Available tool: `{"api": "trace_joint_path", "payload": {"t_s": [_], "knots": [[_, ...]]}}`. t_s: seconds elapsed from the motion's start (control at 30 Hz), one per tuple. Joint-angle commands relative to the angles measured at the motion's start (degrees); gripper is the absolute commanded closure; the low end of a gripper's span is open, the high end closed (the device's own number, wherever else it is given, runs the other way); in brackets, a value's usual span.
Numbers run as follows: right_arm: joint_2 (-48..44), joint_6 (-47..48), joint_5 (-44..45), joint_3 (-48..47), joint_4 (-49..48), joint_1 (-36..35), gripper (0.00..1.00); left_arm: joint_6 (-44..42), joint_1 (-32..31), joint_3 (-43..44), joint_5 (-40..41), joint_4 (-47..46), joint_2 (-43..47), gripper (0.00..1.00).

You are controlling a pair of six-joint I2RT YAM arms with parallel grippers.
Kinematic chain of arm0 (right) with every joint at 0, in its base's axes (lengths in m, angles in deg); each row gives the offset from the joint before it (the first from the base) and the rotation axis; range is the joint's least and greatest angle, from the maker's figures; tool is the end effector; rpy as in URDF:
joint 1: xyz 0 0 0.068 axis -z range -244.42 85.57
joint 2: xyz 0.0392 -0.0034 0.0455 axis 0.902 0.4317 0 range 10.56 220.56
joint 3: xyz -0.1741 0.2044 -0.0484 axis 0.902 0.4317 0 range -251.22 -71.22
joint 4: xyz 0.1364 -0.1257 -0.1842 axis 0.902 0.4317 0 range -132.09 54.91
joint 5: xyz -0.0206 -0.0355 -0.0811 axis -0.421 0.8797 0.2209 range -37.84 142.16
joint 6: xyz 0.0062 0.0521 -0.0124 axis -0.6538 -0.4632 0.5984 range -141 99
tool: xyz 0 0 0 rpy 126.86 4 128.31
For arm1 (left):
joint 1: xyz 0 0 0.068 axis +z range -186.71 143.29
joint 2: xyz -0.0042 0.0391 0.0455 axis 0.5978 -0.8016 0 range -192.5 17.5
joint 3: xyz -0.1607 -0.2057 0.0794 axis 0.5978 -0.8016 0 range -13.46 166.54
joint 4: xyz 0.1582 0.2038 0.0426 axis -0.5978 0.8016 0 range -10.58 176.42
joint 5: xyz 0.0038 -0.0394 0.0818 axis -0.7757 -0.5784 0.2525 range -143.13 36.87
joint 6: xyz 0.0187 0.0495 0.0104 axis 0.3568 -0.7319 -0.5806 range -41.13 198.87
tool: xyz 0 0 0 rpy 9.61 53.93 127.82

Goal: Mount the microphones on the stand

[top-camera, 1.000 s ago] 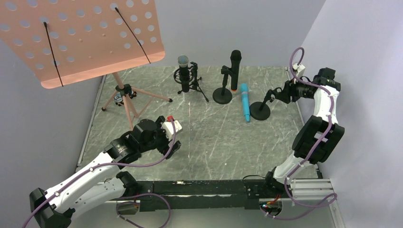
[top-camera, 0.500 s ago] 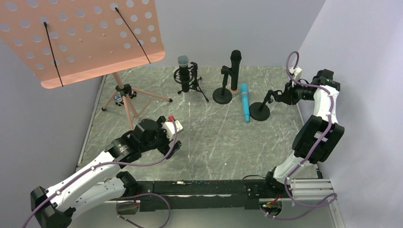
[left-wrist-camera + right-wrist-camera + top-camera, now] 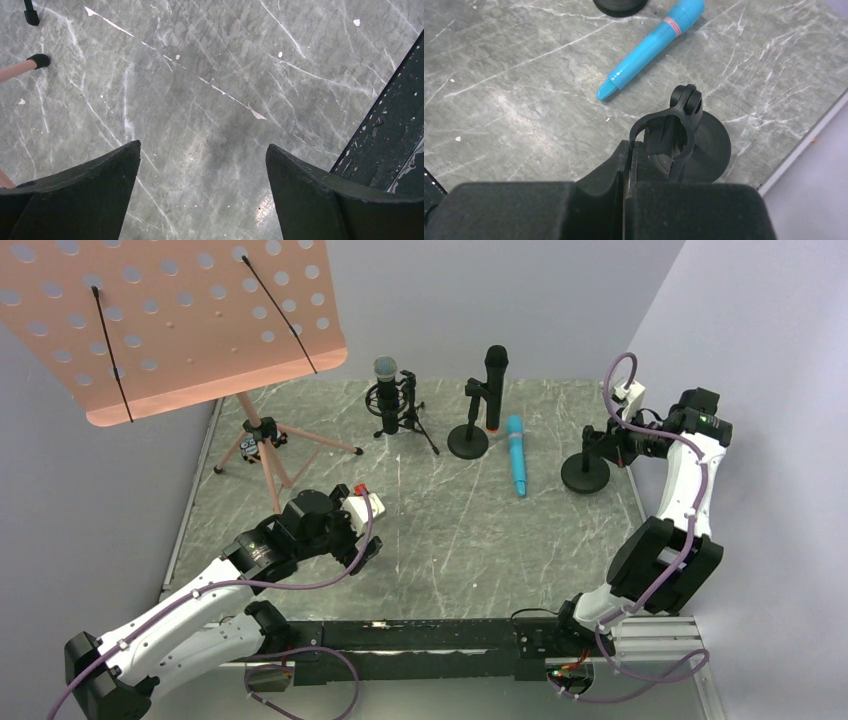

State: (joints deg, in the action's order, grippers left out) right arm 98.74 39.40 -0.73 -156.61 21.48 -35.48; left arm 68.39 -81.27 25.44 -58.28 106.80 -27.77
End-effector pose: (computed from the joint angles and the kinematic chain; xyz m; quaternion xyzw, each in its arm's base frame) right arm 0.2740 -0.1192 0.3378 -0.3253 0.8189 0.1811 0.4368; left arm 0.1227 -0.1253 0.2727 0.4258 0.7716 -0.1759 0.4386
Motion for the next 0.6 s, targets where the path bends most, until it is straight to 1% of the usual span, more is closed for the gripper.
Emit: {"api": "trace_joint_path", "payload": {"t_s": [0.0, 0.17, 0.23, 0.3, 0.4, 0.5, 0.57], "knots": [[-5.4, 1.7, -6.8, -3.8, 1.5, 0.2, 1.0, -0.3, 0.0, 1.4, -0.8, -0.7, 0.2, 0.01], [-7.8, 5.6, -9.4, -7.8, 9.0, -2.2, 1.0, -0.1, 0.1, 1.4, -0.4, -0.8, 0.2, 0.01], [-8.5, 7.2, -9.1, -9.2, 12.5, -5.1, 1.0, 0.0, 0.2, 1.4, -0.2, -0.9, 0.6, 0.01], [-9.9, 6.9, -8.2, -8.7, 13.6, -9.6, 1.0, 0.0, 0.2, 1.2, 0.1, -1.4, 1.4, 0.01], [-14.1, 4.4, -8.3, -5.2, 10.7, -17.2, 1.0, -0.2, 0.2, 0.6, 0.6, -2.4, 3.2, 0.01], [-16.9, -1.0, -8.8, -1.3, 3.8, -25.4, 1.0, -0.3, 0.1, -0.1, 0.7, -3.7, 5.3, 0.01], [-17.1, -4.3, -10.3, 1.2, -0.7, -30.6, 1.0, -0.3, 0.1, -0.6, 0.5, -4.8, 6.7, 0.01]]}}
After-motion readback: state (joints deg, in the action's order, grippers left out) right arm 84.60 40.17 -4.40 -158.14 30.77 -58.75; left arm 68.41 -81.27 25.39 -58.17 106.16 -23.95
